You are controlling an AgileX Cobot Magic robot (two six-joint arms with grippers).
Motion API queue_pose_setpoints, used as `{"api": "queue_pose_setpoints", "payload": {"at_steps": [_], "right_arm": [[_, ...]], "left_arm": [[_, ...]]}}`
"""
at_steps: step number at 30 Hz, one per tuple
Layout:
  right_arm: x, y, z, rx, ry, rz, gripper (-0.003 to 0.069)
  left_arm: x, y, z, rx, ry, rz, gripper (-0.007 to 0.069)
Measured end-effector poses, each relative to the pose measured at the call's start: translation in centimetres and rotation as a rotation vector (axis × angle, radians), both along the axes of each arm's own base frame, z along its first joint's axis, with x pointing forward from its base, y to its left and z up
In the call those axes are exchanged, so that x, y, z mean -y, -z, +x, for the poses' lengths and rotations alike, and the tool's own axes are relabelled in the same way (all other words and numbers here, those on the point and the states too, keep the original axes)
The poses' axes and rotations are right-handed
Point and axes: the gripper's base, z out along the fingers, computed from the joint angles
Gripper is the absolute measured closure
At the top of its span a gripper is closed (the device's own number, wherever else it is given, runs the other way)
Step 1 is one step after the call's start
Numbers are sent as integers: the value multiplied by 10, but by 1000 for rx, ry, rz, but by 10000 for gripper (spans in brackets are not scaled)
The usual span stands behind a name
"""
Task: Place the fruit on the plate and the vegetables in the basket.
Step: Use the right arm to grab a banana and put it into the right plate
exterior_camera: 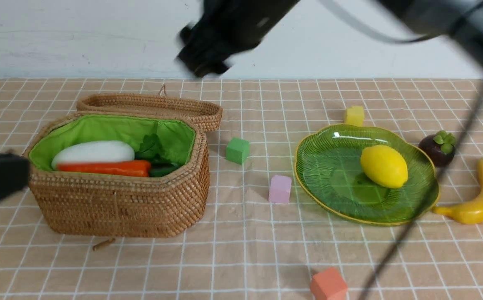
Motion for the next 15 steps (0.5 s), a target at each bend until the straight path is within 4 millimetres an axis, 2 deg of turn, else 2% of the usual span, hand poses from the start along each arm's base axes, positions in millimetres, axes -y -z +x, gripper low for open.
{"api": "queue_pose_setpoints", "payload": {"at_steps": [2,4,6,7,8,9,10,11,12,13,14,15], "right_arm": [[35,-18,-3,23,137,0,428],[67,-27,-9,5,271,25,530],[102,-18,-10,-62,414,33,598],[110,-17,-9,-70,441,35,607],[149,0,-10,-151,594,34,625],[173,11,-8,-193,684,28,624],[179,12,-10,-201,706,34,622],[225,50,-9,-326,879,8,592],[229,55,-8,-338,892,4,587],[245,71,-8,-379,950,12,564],[268,99,-4,-422,1025,50,512],[283,117,-2,-453,1075,77,477]], "left_arm": [[11,2,-3,-22,108,1,638],[18,3,-5,-33,187,-6,638],[24,3,-8,-41,258,-14,638],[25,3,-8,-40,264,-15,638],[28,3,-10,-35,304,-13,638],[29,3,-11,-31,321,-13,638],[29,3,-11,-33,321,-15,638],[30,2,-12,-26,340,-13,638],[30,2,-12,-24,341,-11,638],[30,2,-12,-23,344,-10,638],[30,2,-12,-20,347,-6,638],[30,2,-12,-20,347,-5,638]]}}
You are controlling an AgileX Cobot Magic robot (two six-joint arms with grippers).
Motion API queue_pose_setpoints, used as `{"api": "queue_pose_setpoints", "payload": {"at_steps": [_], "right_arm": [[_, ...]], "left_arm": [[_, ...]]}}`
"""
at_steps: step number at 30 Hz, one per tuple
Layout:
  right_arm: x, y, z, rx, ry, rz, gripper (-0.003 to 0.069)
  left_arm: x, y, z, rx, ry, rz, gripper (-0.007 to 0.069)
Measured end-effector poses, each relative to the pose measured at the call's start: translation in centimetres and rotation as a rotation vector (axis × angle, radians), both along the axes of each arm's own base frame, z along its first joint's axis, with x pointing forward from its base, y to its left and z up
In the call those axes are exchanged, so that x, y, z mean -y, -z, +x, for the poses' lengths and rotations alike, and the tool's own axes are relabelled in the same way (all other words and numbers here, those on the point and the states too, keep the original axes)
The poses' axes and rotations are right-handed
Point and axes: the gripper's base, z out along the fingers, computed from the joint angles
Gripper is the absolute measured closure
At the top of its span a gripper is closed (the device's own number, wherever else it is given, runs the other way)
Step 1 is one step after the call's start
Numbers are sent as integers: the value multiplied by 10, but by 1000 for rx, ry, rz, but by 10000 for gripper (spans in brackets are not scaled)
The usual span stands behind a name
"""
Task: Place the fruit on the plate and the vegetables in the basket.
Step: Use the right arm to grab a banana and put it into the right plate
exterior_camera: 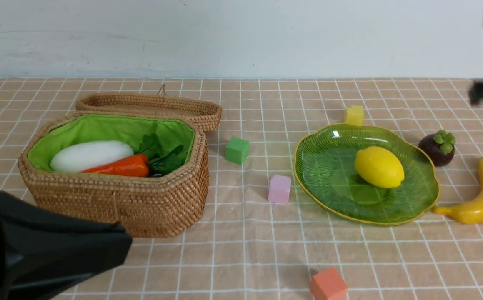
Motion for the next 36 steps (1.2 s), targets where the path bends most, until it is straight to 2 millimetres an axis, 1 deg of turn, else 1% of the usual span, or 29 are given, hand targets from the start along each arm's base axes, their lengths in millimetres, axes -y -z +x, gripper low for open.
{"api": "queue_pose_setpoints", "payload": {"at_steps": [1,2,3,6,7,8,9,11,12,14,15,16,17,18,20,21,23,24,26,28,29,30,32,33,34,35,36], "right_arm": [[10,14,3,0,43,36,430],[15,21,5,3,63,50,410],[35,43,12,30,141,94,331],[62,74,30,64,236,140,205],[68,82,34,69,251,143,184],[69,86,36,63,255,147,176],[76,103,45,57,265,154,153],[79,117,53,49,264,160,146],[80,127,58,33,262,164,147],[83,144,69,13,264,172,155],[83,148,70,5,264,174,158],[84,159,77,-19,266,179,179],[85,164,79,-42,261,177,196],[85,165,81,-45,260,180,214],[86,164,83,-59,246,178,271],[86,163,83,-69,228,170,322],[86,161,81,-92,210,160,338],[86,154,79,-120,197,149,334],[86,134,73,-141,180,128,333],[83,102,65,-117,167,116,333],[78,84,60,-95,151,116,333],[72,71,57,-75,120,115,333],[51,47,53,-14,19,131,333],[38,40,53,15,-61,132,333],[28,36,54,35,-103,144,333],[3,32,59,84,-243,152,333],[-22,33,64,126,-345,163,333]], "left_arm": [[0,0,0,0,1,1,638],[0,0,0,0,1,2,638],[0,0,0,1,2,3,638],[0,0,0,2,2,3,638],[1,0,1,2,2,3,638],[1,0,1,2,2,3,638],[1,0,1,2,2,3,638],[1,0,1,2,1,2,637],[1,0,1,2,1,2,637],[1,0,1,3,1,0,637],[1,0,1,3,1,0,637],[1,0,1,3,1,0,637],[1,0,1,3,1,0,637],[1,0,1,1,0,-1,636],[1,0,1,-2,-1,-3,635],[1,0,1,-3,-2,-3,634],[1,0,1,-3,-2,-4,634],[1,0,1,-3,-2,-4,634],[1,0,1,-3,-2,-4,634],[1,0,1,-3,-2,-4,631],[1,0,1,-3,-2,-4,630],[1,0,1,-3,-2,-4,630],[1,0,1,-3,-2,-4,630],[1,0,1,-4,-2,-4,630],[1,0,1,-4,-2,-5,630],[1,0,1,-4,-2,-5,629],[1,0,1,-4,-2,-5,629]]}}
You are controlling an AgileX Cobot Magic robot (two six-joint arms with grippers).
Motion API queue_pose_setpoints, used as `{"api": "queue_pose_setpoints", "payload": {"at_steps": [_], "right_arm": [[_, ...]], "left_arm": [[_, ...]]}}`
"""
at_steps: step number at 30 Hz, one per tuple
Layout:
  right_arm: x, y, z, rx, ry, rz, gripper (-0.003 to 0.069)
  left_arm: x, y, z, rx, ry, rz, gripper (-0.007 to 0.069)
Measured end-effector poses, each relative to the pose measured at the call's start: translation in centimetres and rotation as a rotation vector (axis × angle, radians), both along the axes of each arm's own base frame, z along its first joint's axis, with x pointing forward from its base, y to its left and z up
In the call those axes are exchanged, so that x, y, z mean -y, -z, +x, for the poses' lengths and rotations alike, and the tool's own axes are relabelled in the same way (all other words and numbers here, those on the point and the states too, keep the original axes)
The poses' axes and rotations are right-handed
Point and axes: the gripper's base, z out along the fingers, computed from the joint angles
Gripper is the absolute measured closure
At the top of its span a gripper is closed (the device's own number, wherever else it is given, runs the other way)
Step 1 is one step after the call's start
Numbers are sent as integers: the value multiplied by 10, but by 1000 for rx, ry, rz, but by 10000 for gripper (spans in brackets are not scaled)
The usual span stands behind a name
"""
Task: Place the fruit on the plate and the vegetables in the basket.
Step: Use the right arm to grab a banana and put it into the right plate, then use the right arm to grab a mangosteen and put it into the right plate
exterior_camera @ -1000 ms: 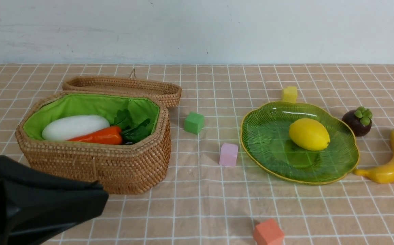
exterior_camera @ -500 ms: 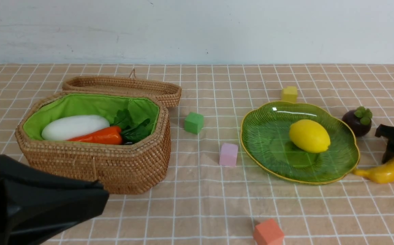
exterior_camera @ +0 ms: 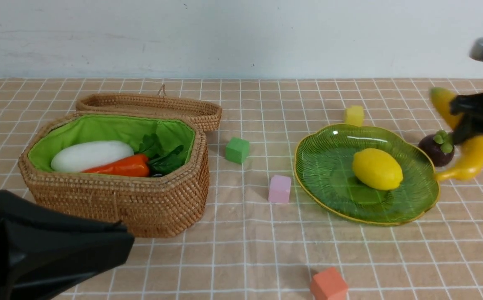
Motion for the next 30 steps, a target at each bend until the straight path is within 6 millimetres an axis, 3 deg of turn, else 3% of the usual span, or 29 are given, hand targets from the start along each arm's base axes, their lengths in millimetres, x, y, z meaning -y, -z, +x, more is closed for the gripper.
{"api": "queue_pose_setpoints", "payload": {"at_steps": [4,8,12,16,17,18,19,22,23,26,28,30], "right_arm": [[-53,17,15,82,-166,16,333],[-83,49,34,144,-210,-17,333],[-87,68,41,134,-207,-28,333],[-86,70,43,115,-169,-10,216],[-86,66,42,114,-174,-17,159],[-86,65,42,114,-176,-19,149],[-85,58,39,99,-183,-25,80],[-77,33,31,69,-140,-34,11],[-76,30,31,60,-123,-26,9],[-38,1,33,43,90,-25,27],[-9,-6,39,50,200,-38,72],[5,-6,43,50,248,-40,101]], "left_arm": [[0,0,0,-1,0,1,627],[0,0,0,-1,0,1,624],[0,0,0,-1,0,1,624],[0,0,0,-1,0,2,623],[0,0,0,-1,0,2,622],[0,0,0,-1,0,2,622],[0,0,0,-1,0,2,621],[0,0,0,-1,0,1,620],[0,0,0,0,0,0,620],[1,-4,2,29,-8,-36,617],[2,-9,4,64,-18,-80,617],[2,-11,4,81,-23,-102,617]]}}
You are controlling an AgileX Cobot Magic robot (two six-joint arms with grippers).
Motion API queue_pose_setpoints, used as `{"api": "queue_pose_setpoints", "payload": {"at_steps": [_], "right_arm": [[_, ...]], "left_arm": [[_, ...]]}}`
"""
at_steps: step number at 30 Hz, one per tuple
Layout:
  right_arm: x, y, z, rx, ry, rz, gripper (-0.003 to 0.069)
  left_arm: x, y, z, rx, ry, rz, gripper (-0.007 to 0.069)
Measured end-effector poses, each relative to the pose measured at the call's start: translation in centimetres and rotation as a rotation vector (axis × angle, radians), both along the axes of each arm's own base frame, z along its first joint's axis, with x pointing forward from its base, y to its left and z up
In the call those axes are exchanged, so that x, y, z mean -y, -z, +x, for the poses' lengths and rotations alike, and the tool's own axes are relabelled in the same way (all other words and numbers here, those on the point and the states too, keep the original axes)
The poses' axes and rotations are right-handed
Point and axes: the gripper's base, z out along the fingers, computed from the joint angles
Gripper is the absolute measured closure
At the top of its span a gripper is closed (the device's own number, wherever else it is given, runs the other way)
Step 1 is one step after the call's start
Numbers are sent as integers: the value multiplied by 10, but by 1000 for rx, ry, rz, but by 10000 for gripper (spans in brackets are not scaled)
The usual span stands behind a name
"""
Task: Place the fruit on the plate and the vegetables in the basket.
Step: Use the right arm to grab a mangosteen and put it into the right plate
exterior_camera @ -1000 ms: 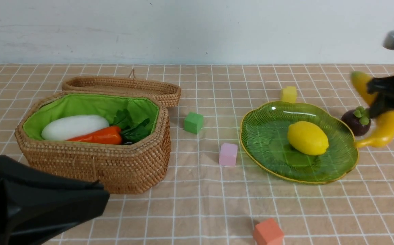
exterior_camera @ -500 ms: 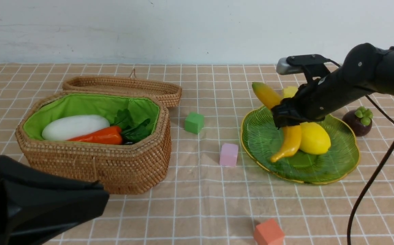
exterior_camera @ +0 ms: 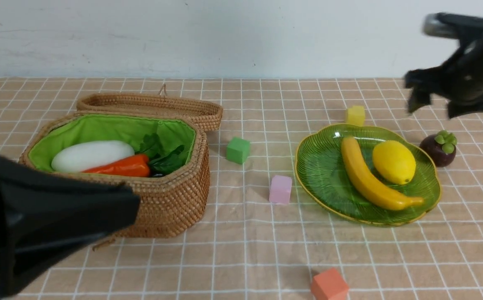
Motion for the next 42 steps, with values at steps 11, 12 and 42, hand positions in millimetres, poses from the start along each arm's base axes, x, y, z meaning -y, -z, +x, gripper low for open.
{"api": "queue_pose_setpoints", "payload": {"at_steps": [11,12,42], "right_arm": [[73,74,52,-96,191,62,41],[76,81,56,-102,197,66,30],[78,118,74,-137,121,48,162]], "left_arm": [[1,-9,3,61,-18,-78,613],[1,-9,3,59,-17,-76,613],[0,-7,4,41,-39,-75,604]]}}
